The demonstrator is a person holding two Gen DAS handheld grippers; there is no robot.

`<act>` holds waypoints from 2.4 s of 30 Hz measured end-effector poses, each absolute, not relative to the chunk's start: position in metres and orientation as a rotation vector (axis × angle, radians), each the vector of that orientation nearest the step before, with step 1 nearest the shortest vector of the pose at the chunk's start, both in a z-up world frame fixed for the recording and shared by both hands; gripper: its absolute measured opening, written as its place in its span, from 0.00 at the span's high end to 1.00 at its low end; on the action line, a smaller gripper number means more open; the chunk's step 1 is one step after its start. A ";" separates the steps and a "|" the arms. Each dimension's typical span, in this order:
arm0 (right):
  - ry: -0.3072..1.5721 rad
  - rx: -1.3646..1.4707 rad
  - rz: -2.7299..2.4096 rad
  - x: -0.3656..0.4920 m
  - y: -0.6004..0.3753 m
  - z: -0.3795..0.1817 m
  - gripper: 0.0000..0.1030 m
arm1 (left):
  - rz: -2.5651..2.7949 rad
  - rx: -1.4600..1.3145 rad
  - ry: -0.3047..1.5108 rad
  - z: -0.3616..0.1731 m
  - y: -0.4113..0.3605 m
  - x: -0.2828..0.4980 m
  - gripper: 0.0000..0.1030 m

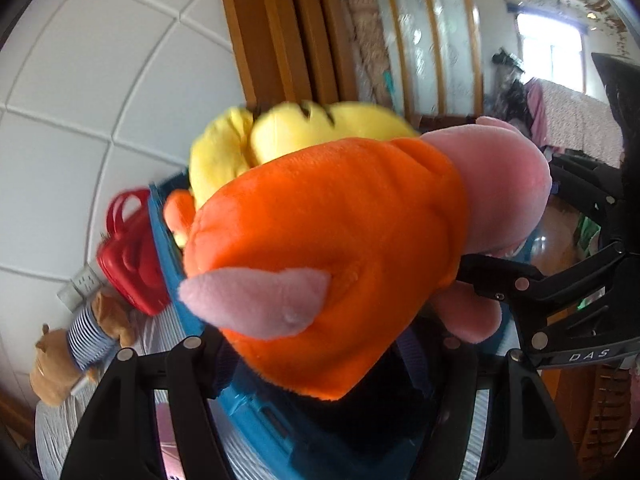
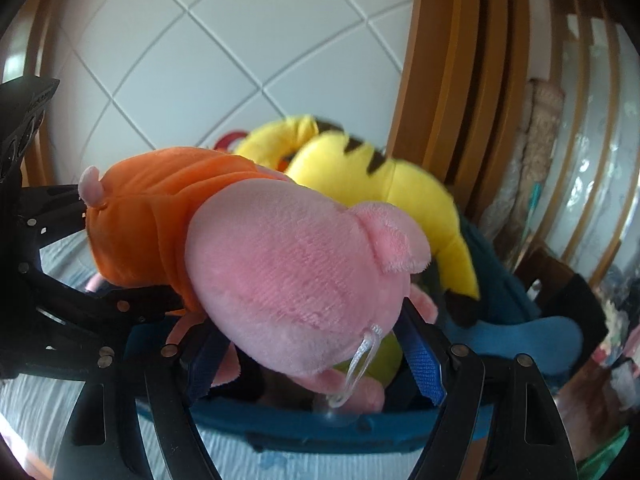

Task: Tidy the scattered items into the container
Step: 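Lower the pig into the crate and open both grippers, then withdraw both tools from the crate toward the round pink pig-head plush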

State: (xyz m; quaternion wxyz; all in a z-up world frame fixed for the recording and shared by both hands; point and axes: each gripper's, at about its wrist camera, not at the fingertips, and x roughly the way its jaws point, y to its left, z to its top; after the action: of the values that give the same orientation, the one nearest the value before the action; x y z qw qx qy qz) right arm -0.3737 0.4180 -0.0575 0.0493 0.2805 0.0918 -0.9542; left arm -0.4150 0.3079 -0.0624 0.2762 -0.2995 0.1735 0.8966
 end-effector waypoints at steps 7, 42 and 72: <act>0.272 0.954 -2.838 -0.396 0.425 -0.070 0.17 | 2.410 -0.908 0.486 -0.070 0.307 -0.427 0.29; 0.238 0.873 -2.890 -0.262 0.348 -0.056 0.01 | 2.541 -0.910 0.286 -0.076 0.202 -0.312 0.14; 0.286 0.939 -2.703 -0.227 0.213 -0.105 0.01 | 2.647 -1.044 0.197 -0.116 0.057 -0.257 0.14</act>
State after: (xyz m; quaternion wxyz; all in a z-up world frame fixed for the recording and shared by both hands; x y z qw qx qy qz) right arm -0.2269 0.2128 -0.1045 0.1327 0.3237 0.0987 -0.9316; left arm -0.2566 0.0566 -0.1158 0.1441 -0.3622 0.0682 0.9184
